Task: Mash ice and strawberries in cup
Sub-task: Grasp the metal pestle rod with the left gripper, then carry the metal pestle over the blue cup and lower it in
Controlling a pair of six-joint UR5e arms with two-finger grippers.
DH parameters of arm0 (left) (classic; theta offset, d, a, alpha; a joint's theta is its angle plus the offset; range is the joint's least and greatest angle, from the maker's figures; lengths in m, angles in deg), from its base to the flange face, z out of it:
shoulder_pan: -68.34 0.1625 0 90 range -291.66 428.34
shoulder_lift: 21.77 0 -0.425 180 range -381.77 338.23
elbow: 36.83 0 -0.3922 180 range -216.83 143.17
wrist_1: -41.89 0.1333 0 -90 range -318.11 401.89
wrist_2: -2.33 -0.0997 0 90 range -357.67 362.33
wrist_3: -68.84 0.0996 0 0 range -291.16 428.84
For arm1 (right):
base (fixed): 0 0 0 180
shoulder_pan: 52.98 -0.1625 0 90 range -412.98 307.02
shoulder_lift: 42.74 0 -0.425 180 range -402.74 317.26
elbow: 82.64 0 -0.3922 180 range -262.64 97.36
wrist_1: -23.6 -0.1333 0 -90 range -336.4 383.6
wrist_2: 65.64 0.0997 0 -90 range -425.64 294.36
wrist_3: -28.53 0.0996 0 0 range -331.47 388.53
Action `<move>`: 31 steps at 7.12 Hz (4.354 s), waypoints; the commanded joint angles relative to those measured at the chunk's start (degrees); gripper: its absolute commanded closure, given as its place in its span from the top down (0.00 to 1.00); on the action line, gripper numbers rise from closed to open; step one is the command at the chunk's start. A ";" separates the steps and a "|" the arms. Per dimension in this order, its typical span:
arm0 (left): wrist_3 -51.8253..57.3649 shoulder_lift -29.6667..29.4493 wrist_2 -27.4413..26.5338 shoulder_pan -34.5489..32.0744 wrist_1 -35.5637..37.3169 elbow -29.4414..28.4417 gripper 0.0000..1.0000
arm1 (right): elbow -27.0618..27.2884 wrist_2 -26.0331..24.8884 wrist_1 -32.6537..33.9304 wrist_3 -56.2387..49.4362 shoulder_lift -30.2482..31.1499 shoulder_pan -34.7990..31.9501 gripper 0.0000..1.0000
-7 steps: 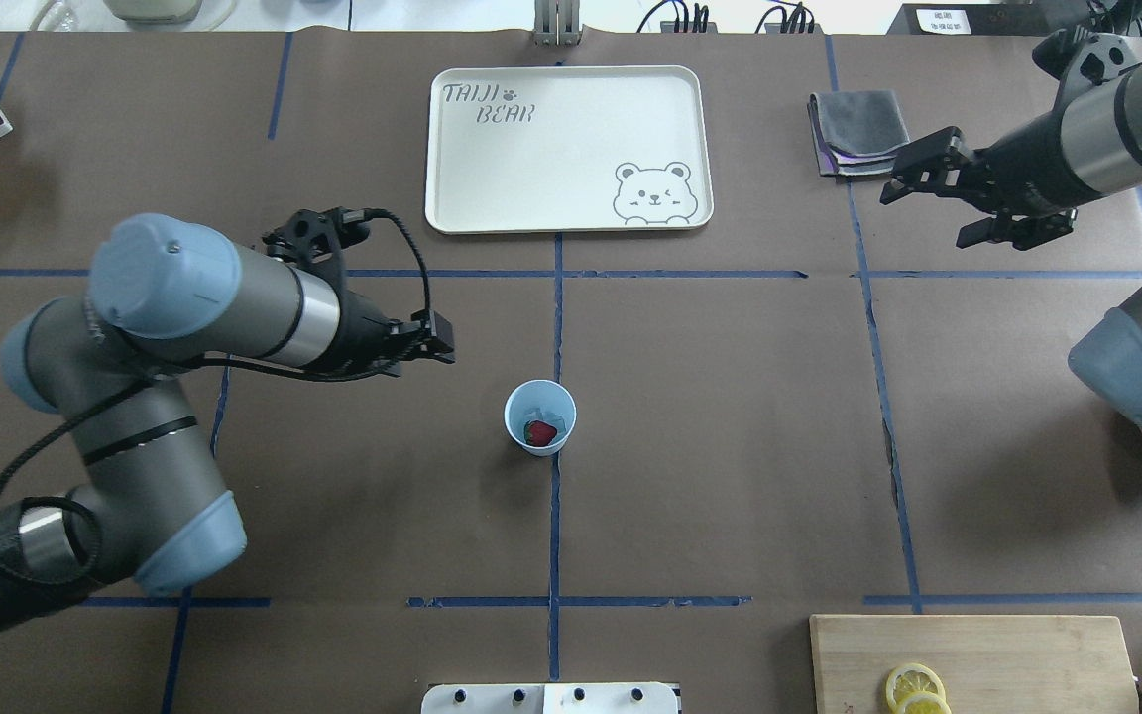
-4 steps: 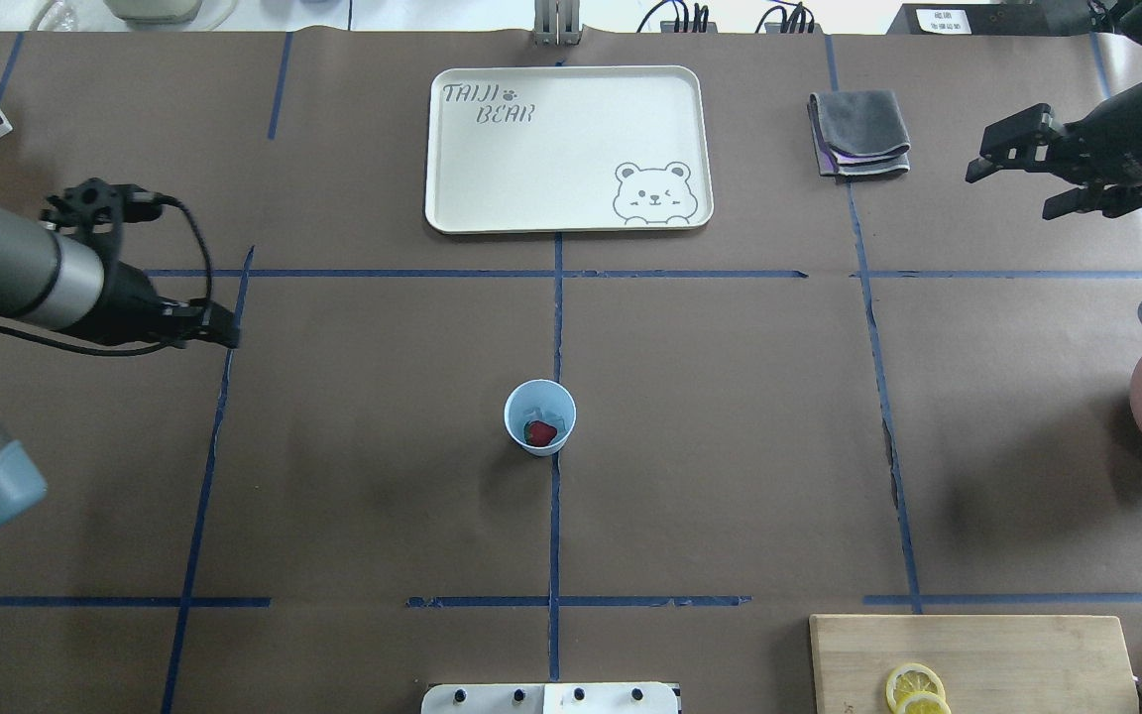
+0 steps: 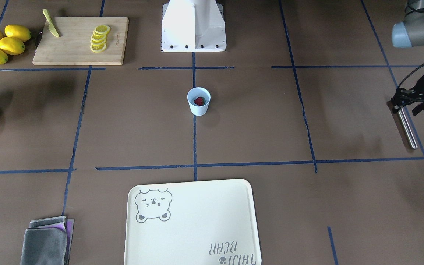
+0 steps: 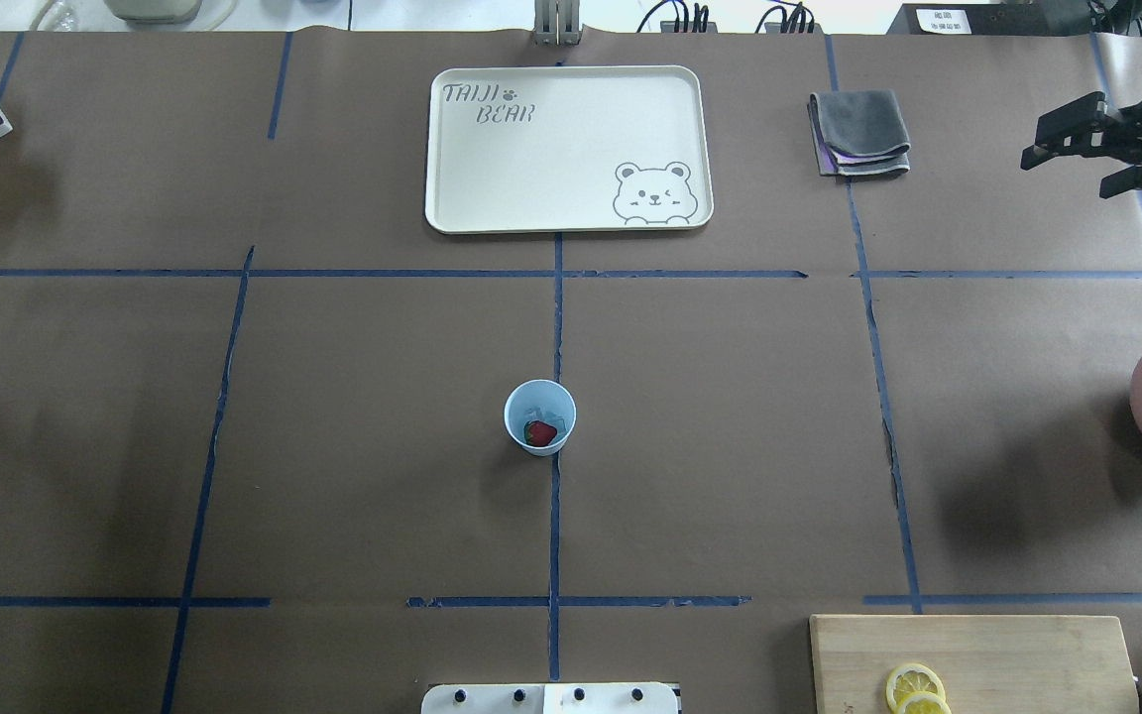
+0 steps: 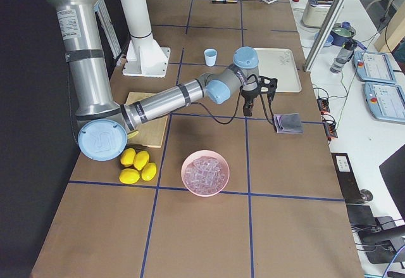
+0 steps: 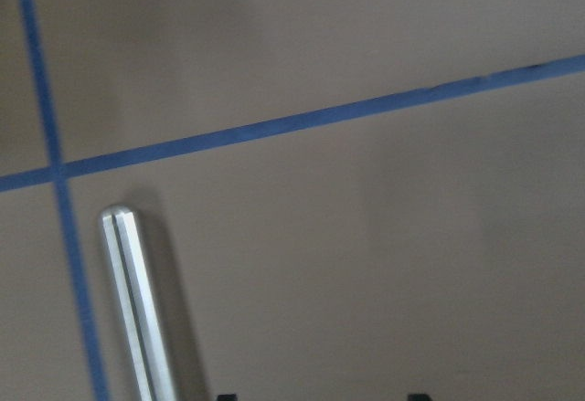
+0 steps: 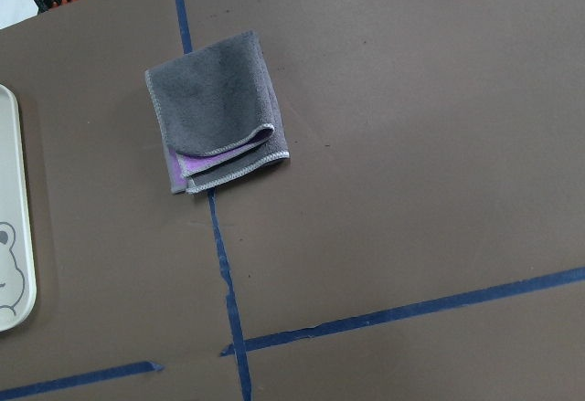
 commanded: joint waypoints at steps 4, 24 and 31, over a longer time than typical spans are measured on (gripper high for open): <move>-5.91 -4.15 2.14 -2.20 -0.88 -11.29 0.75 | 0.49 0.02 -0.17 -0.29 0.23 -0.09 1.00; -14.96 -17.94 10.86 5.77 -11.51 -0.17 0.00 | 1.89 -0.07 0.00 0.41 -0.29 0.17 1.00; -14.35 -33.48 -28.02 34.76 -11.95 15.68 0.00 | 1.71 -0.07 0.00 0.41 -0.03 0.17 1.00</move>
